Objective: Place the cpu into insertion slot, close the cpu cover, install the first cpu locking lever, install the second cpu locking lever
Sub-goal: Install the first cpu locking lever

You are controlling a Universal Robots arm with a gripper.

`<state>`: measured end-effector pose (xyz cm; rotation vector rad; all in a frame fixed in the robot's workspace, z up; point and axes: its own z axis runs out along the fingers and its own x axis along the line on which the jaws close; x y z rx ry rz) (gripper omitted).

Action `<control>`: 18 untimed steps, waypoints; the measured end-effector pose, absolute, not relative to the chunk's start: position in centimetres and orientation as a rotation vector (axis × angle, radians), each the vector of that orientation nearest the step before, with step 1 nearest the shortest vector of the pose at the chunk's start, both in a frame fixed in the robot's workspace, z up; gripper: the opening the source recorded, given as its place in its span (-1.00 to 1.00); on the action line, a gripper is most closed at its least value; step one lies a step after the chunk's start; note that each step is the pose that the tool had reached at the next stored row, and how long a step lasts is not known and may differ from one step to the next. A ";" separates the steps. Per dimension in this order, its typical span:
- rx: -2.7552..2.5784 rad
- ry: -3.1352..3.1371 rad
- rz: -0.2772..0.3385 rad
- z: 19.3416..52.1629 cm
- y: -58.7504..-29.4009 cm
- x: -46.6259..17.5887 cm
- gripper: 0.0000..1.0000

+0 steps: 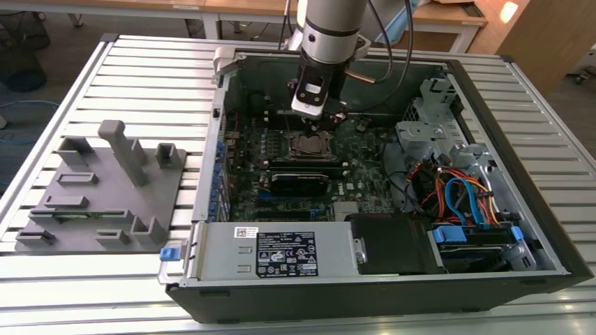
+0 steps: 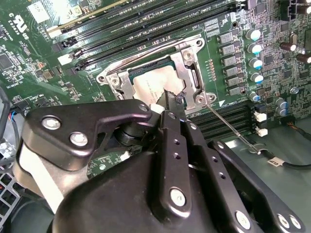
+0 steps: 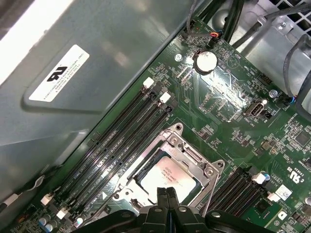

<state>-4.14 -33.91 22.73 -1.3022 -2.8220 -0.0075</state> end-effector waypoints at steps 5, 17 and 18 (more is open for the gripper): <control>-1.222 -2.857 -0.006 22.7 -33.9 -4.1 -0.80; -1.159 -2.883 -0.005 23.7 -33.9 -4.2 -0.80; -1.137 -2.892 -0.005 23.7 -33.9 -4.2 -0.80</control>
